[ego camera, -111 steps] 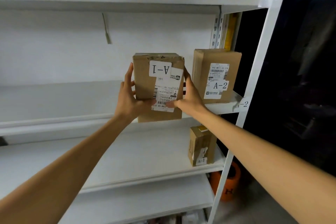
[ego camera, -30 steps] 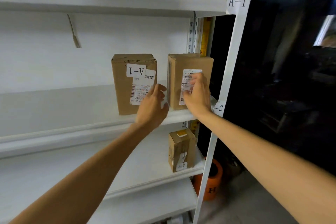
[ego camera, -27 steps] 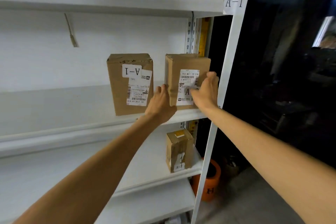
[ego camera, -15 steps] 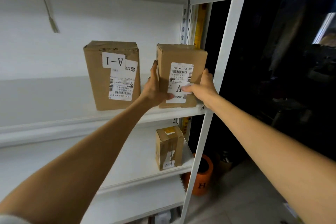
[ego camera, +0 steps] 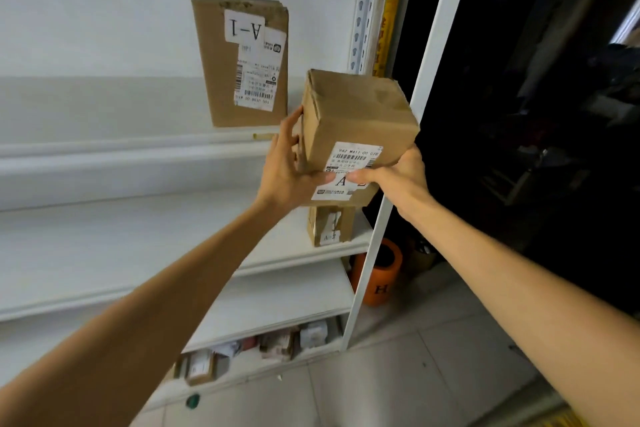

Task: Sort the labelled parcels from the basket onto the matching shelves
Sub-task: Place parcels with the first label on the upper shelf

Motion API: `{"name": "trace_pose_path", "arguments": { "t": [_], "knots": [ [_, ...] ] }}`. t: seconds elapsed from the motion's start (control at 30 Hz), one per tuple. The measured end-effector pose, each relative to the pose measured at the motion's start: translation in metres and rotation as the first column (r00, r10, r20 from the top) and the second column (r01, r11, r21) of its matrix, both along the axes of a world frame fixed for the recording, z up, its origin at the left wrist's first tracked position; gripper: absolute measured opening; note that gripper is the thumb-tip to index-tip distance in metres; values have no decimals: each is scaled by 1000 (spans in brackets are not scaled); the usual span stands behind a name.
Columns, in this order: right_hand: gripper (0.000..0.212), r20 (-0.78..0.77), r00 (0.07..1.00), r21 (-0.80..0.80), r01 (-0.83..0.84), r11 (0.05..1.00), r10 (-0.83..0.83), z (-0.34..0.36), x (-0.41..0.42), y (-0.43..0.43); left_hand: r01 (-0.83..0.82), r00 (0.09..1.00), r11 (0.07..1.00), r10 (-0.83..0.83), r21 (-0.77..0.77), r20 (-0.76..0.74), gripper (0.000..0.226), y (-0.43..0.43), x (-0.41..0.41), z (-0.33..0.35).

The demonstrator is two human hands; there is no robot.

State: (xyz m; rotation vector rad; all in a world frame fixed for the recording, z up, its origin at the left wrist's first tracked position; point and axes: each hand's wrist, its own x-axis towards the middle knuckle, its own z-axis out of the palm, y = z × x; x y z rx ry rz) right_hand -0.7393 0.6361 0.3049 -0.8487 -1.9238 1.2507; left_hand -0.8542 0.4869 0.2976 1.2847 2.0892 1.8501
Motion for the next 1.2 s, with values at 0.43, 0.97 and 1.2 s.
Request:
{"name": "trace_pose_path", "arguments": {
  "t": [0.43,0.97,1.2],
  "knots": [
    [63,296,878,-416,-236,878,377,-134,-87,-32,-56,896,933,205,-357,394,91,-43,-78,-136],
    [62,368,787,-565,-233,791,495,-178,-168,3,-77,707,965,230,-251,669,71,9,-130,-171],
    [92,339,848,-542,-180,821,409,-164,-164,-16,-70,739,883,359,-465,571,86,-6,-127,-139]
  ]
}}
